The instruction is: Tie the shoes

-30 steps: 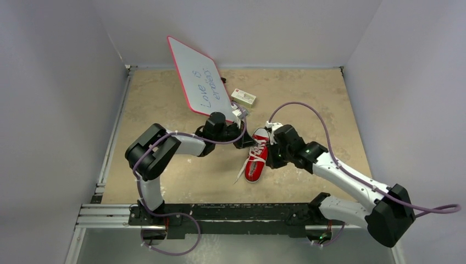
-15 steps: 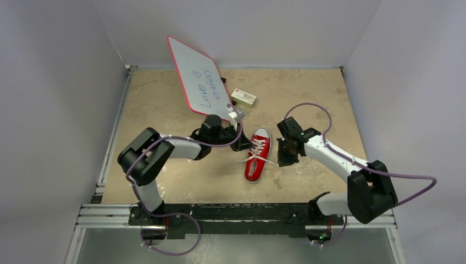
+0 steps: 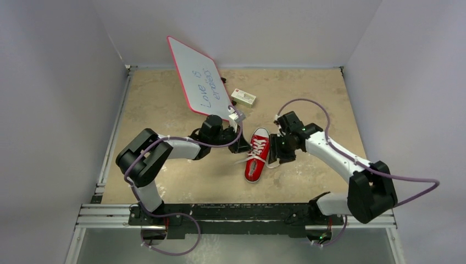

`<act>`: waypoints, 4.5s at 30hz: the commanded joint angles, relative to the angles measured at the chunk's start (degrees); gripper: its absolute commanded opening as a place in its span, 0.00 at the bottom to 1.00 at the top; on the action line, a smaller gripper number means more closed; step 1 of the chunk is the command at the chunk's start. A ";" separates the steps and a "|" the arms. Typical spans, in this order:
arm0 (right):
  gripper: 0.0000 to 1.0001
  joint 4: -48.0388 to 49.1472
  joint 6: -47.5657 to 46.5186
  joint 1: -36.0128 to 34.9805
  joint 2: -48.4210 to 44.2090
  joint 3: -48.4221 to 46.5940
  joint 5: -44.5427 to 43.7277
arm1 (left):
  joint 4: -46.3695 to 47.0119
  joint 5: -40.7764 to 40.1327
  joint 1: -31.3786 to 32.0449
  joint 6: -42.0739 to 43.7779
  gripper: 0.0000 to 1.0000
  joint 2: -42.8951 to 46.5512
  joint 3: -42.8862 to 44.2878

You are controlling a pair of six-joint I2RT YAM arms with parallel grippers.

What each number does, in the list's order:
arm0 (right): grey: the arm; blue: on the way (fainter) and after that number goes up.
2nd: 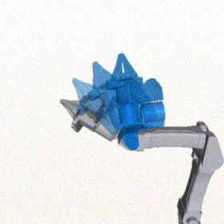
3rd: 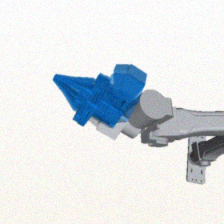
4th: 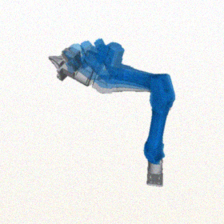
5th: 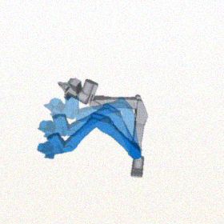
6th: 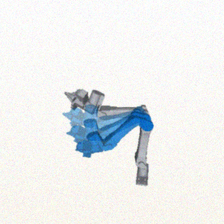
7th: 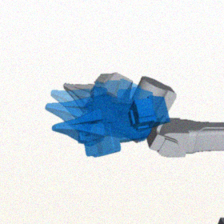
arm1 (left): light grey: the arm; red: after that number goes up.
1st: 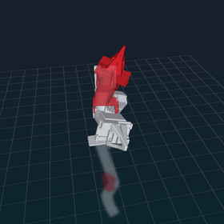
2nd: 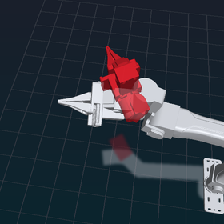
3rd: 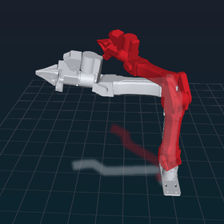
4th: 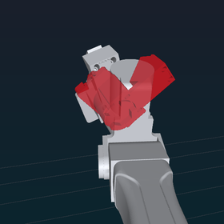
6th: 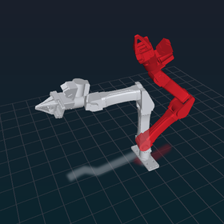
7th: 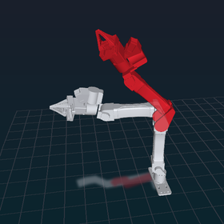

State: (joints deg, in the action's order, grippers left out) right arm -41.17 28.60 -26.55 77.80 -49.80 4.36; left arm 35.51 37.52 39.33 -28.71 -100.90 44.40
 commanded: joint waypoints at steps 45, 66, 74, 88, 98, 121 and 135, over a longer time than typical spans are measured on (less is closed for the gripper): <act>0.00 44.47 -9.74 7.30 -7.42 18.44 29.70 | -4.95 3.57 -0.13 1.38 0.00 7.04 -1.01; 0.00 43.65 0.31 7.23 -3.35 17.64 26.06 | -20.73 0.60 0.13 6.77 0.00 8.27 -2.74; 0.00 44.40 -1.77 7.22 -3.69 16.63 27.63 | -30.91 -3.48 0.08 10.73 0.15 10.86 -0.21; 0.00 43.48 -2.71 7.17 -2.80 17.40 31.89 | -38.50 -8.71 0.13 11.63 0.40 15.36 10.76; 0.00 43.93 -2.26 7.18 -4.02 18.37 31.31 | -31.06 -3.64 2.08 9.27 0.34 -0.34 18.72; 0.00 44.49 0.71 7.16 -4.51 18.33 29.86 | -34.86 -5.41 4.26 13.78 0.05 -5.30 22.66; 0.00 45.46 6.75 7.14 -3.85 17.90 24.32 | -31.52 -1.04 4.25 11.40 0.00 -1.91 20.92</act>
State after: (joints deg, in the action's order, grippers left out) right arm 3.18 32.56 -19.38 74.50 -31.16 32.18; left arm -0.45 33.50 43.31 -15.84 -106.72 65.06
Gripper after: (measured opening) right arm 0.004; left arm 0.006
